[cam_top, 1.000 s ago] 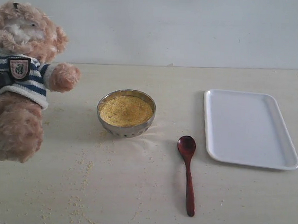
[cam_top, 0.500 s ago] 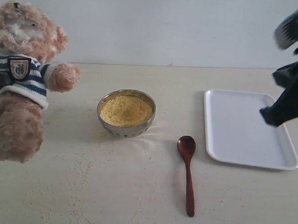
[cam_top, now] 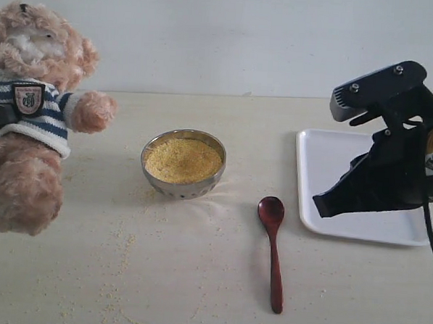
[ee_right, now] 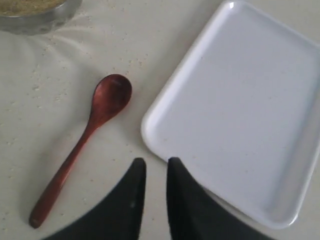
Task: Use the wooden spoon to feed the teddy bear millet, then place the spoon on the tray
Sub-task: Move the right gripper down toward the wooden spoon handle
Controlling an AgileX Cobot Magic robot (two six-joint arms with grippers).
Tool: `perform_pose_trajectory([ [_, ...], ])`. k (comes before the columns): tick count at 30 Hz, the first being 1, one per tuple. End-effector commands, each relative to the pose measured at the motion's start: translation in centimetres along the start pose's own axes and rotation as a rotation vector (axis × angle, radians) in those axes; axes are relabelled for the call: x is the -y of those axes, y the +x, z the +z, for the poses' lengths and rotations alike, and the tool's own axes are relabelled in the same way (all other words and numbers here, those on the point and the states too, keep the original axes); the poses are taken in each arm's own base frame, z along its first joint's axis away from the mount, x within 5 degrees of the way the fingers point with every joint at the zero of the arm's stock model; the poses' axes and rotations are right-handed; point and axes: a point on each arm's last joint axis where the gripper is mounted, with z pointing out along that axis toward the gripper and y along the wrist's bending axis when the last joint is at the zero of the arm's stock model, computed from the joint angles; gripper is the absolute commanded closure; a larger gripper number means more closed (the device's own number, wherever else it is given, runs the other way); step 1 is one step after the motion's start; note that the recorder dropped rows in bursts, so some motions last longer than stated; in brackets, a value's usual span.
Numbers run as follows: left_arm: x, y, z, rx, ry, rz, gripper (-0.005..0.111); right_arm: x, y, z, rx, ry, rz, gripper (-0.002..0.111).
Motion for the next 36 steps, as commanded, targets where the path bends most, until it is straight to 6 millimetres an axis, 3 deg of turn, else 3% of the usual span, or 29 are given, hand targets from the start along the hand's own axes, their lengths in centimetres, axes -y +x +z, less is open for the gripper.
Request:
perform_pose_trajectory([
  [1,0.1,0.1,0.1,0.008,0.015,-0.007,0.102,-0.8,0.0,0.0,-0.001,-0.082,0.003,0.062],
  [6,0.1,0.1,0.1,0.008,0.015,-0.007,0.102,-1.6,1.0,0.9,-0.043,-0.155,0.121,0.060],
  [12,0.1,0.1,0.1,0.008,0.015,-0.007,0.102,-1.8,5.9,3.1,0.141,-0.145,0.197,0.060],
  [16,0.1,0.1,0.1,0.008,0.015,-0.007,0.102,-1.8,8.4,3.2,0.251,-0.150,0.272,0.060],
  [19,0.1,0.1,0.1,0.008,0.015,-0.007,0.102,-3.5,9.9,2.8,0.256,-0.226,0.207,0.060],
  [23,0.1,0.1,0.1,0.008,0.015,-0.007,0.102,-6.3,10.2,2.6,0.281,-0.316,0.070,0.060],
  [27,0.1,0.1,0.1,0.008,0.015,-0.007,0.102,-5.5,10.5,3.9,0.268,-0.166,0.156,0.060],
  [31,0.1,0.1,0.1,0.008,0.015,-0.007,0.102,-6.3,11.4,4.9,0.191,-0.218,0.084,0.060],
  [36,0.1,0.1,0.1,0.008,0.015,-0.007,0.102,-6.5,10.8,5.4,0.266,-0.226,0.106,0.060],
])
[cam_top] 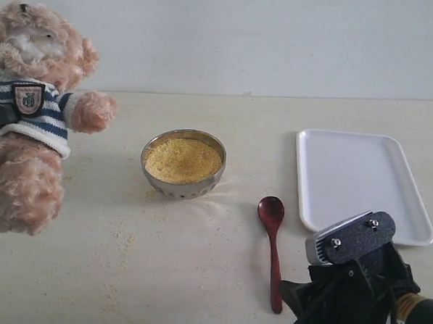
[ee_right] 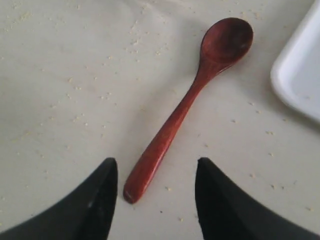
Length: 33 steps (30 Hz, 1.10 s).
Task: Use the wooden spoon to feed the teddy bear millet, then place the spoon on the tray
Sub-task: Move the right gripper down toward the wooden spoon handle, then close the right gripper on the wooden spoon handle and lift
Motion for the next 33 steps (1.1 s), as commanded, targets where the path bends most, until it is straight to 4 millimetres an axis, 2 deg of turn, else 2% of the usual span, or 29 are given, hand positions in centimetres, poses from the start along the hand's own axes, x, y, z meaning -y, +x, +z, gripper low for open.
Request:
perform_pose_trajectory([
  [1,0.1,0.1,0.1,0.008,0.015,-0.007,0.102,-0.3,-0.9,0.4,0.077,-0.015,0.036,0.060],
  [5,0.1,0.1,0.1,0.008,0.015,-0.007,0.102,-1.0,-2.0,1.2,0.027,-0.044,0.018,0.060],
  [9,0.1,0.1,0.1,0.008,0.015,-0.007,0.102,-1.6,-3.5,2.0,-0.041,-0.050,-0.072,0.060],
  [15,0.1,0.1,0.1,0.008,0.015,-0.007,0.102,-2.0,-5.1,2.6,-0.053,-0.039,-0.030,0.060],
  [17,0.1,0.1,0.1,0.008,0.015,-0.007,0.102,-1.8,-5.0,2.9,-0.059,-0.020,-0.026,0.060],
  [22,0.1,0.1,0.1,0.009,0.018,-0.007,0.102,-0.9,-3.4,4.3,-0.157,0.042,0.035,0.060],
  [33,0.1,0.1,0.1,0.008,0.016,-0.007,0.102,-1.0,-2.2,4.7,-0.239,0.038,0.032,0.060],
])
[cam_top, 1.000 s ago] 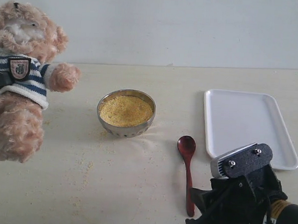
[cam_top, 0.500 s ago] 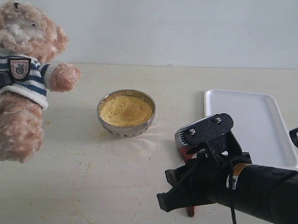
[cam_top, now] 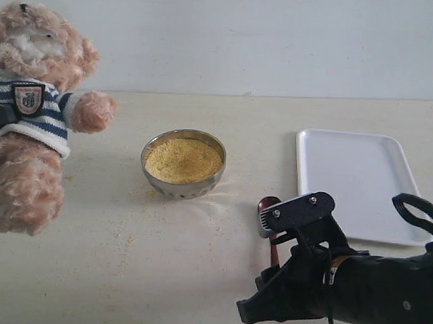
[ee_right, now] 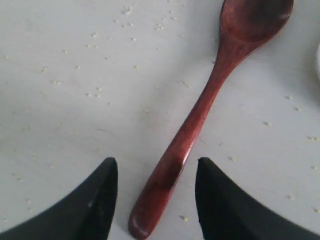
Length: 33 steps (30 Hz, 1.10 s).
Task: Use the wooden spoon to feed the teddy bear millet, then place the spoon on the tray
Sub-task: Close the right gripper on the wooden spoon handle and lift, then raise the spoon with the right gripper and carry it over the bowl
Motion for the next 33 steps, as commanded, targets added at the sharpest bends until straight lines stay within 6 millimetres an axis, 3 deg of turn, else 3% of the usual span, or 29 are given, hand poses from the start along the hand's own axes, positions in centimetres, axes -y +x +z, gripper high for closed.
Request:
perform_pose_trajectory([
  [1,0.1,0.1,0.1,0.008,0.016,-0.008,0.102,0.1,0.1,0.2,-0.012,0.004,-0.003,0.061],
  [7,0.1,0.1,0.1,0.008,0.016,-0.008,0.102,0.3,1.0,1.4,-0.054,0.023,-0.010,0.064],
  [9,0.1,0.1,0.1,0.008,0.016,-0.008,0.102,0.3,0.9,1.3,-0.048,0.030,0.010,0.079],
  [11,0.1,0.1,0.1,0.008,0.016,-0.008,0.102,0.4,0.9,1.3,-0.042,0.040,0.038,0.103],
  [12,0.1,0.1,0.1,0.008,0.016,-0.008,0.102,0.5,0.9,1.3,-0.040,0.047,0.063,0.108],
  [17,0.1,0.1,0.1,0.008,0.016,-0.008,0.102,0.8,-0.3,0.5,0.048,0.076,0.112,0.108],
  [21,0.1,0.1,0.1,0.008,0.016,-0.008,0.102,0.8,-2.3,-2.2,0.159,0.070,0.029,0.108],
  [28,0.1,0.1,0.1,0.008,0.016,-0.008,0.102,3.0,-4.5,-6.1,0.249,0.209,-0.231,0.108],
  [33,0.1,0.1,0.1,0.008,0.016,-0.008,0.102,3.3,-8.7,-9.1,0.408,0.300,-0.440,0.108],
])
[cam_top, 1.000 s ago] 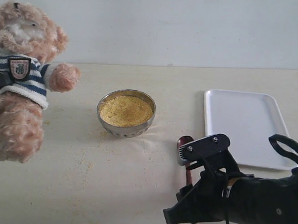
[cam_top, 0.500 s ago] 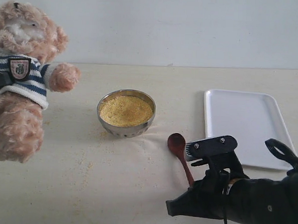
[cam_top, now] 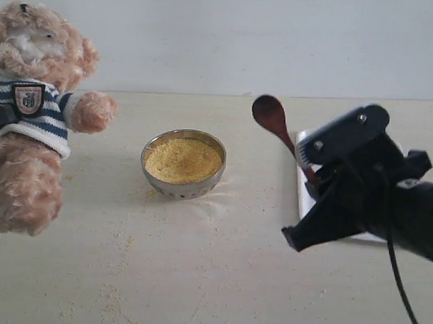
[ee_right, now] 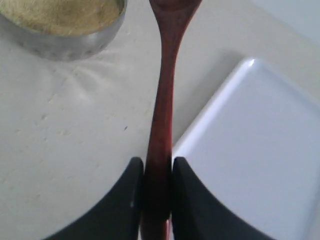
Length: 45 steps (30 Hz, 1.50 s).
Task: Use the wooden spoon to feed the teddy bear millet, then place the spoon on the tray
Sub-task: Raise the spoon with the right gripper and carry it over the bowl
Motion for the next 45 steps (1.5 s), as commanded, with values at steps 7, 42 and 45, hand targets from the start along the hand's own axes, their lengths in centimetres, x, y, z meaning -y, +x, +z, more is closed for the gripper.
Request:
perform_pose_trajectory([
  [7,0.1,0.1,0.0,0.010,0.015,-0.008,0.102,1.9,-9.6,-0.9,0.235,0.161,-0.790,0.108],
  [42,0.1,0.1,0.0,0.010,0.015,-0.008,0.102,5.6,-11.3,7.1,0.062,0.514,-0.862,0.108],
  [45,0.1,0.1,0.0,0.010,0.015,-0.008,0.102,6.1,-11.3,6.6,0.039,0.532,-0.783,0.108],
])
